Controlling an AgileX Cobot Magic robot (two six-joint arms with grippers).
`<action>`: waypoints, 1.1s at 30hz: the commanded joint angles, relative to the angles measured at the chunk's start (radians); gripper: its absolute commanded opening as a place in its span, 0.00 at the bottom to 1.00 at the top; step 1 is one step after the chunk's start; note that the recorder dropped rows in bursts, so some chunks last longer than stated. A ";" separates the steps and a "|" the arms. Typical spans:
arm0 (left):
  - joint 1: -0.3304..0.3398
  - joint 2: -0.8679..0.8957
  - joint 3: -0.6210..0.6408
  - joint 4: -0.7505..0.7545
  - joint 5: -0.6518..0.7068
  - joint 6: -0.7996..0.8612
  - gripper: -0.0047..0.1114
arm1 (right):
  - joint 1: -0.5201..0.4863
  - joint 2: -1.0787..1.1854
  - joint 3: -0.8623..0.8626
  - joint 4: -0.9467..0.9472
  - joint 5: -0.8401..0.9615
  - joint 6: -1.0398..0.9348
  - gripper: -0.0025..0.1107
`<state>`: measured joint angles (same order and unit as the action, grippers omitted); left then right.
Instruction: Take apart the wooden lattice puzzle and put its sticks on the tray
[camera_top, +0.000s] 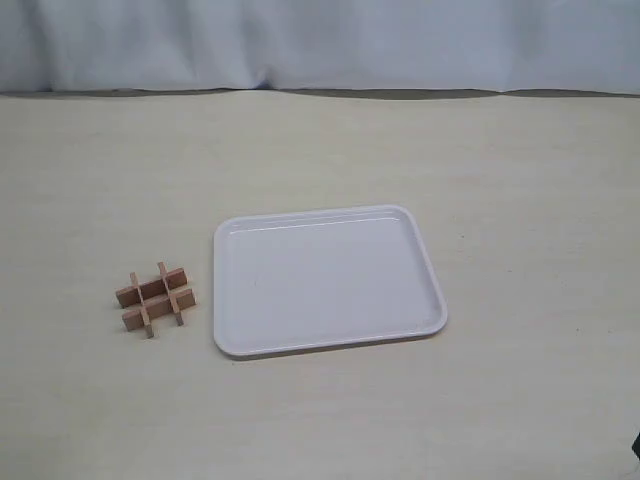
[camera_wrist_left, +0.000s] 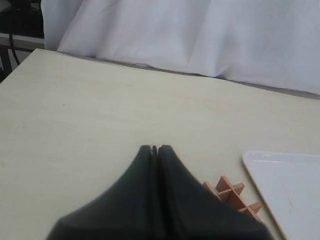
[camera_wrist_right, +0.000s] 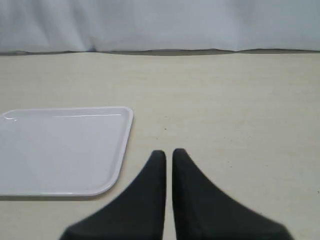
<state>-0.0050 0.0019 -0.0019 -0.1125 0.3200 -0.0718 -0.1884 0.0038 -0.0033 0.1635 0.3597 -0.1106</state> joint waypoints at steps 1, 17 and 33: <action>-0.007 -0.002 0.002 -0.001 -0.011 -0.003 0.04 | -0.007 -0.004 0.003 0.001 0.002 -0.002 0.06; -0.007 -0.002 0.002 -0.200 -0.314 -0.003 0.04 | -0.007 -0.004 0.003 0.001 0.002 -0.002 0.06; -0.007 0.097 -0.257 -0.063 -0.399 -0.263 0.04 | -0.007 -0.004 0.003 0.001 0.002 -0.002 0.06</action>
<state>-0.0050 0.0248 -0.1335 -0.3049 -0.1297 -0.3244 -0.1884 0.0038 -0.0033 0.1635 0.3597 -0.1106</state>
